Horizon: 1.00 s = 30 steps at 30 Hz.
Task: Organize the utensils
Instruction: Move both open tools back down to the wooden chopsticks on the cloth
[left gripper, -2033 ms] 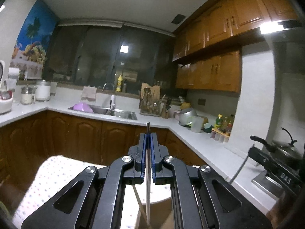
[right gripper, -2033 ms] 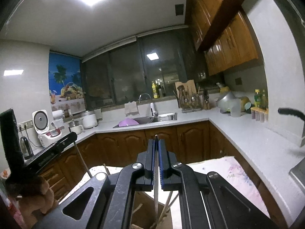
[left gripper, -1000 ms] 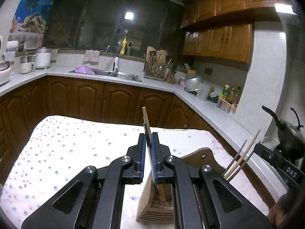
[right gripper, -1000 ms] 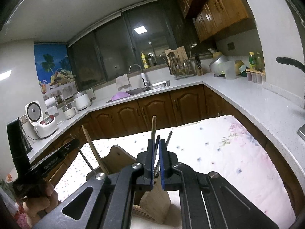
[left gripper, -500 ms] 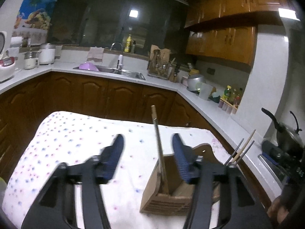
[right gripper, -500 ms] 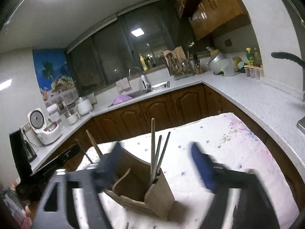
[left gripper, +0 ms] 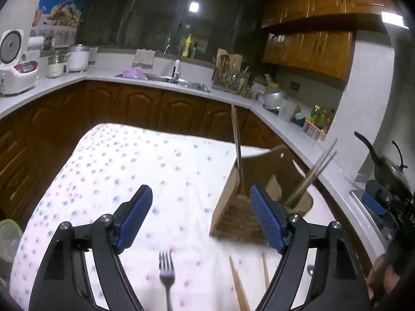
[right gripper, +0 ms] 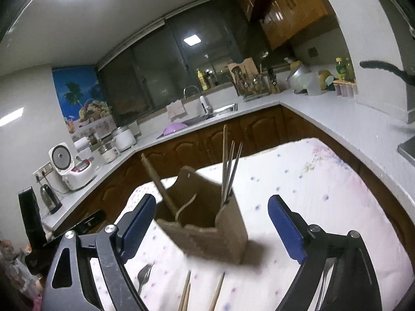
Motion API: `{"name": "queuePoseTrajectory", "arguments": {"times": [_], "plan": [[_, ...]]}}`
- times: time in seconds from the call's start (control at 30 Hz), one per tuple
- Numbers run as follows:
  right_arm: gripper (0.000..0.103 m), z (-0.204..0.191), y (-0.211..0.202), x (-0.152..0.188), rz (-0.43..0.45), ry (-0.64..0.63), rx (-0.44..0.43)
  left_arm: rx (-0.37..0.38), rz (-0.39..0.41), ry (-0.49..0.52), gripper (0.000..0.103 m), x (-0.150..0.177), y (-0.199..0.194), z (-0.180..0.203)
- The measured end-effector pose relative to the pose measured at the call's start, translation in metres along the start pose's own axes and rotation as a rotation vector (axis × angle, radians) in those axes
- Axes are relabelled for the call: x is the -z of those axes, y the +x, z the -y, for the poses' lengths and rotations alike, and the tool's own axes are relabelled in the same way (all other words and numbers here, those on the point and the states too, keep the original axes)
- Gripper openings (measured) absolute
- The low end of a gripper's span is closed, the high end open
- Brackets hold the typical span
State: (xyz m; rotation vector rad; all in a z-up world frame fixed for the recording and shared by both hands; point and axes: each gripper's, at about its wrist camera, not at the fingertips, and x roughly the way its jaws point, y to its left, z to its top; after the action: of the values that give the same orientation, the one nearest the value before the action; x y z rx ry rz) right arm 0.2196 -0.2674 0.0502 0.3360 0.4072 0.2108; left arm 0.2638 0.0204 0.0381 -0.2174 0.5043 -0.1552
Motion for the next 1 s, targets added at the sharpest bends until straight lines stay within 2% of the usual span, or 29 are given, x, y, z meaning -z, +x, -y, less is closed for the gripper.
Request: {"name": "queuePoseTrajectory", "arguments": {"times": [0.47, 1.0], "plan": [[0.09, -0.002, -0.028, 0.044, -0.091, 0.01, 0.02, -0.003, -0.11, -0.008, 0.08, 0.05, -0.034, -0.009], [0.09, -0.003, -0.019, 0.074, -0.187, 0.006, 0.037, -0.014, -0.184, 0.0, 0.08, 0.065, -0.029, -0.011]]}}
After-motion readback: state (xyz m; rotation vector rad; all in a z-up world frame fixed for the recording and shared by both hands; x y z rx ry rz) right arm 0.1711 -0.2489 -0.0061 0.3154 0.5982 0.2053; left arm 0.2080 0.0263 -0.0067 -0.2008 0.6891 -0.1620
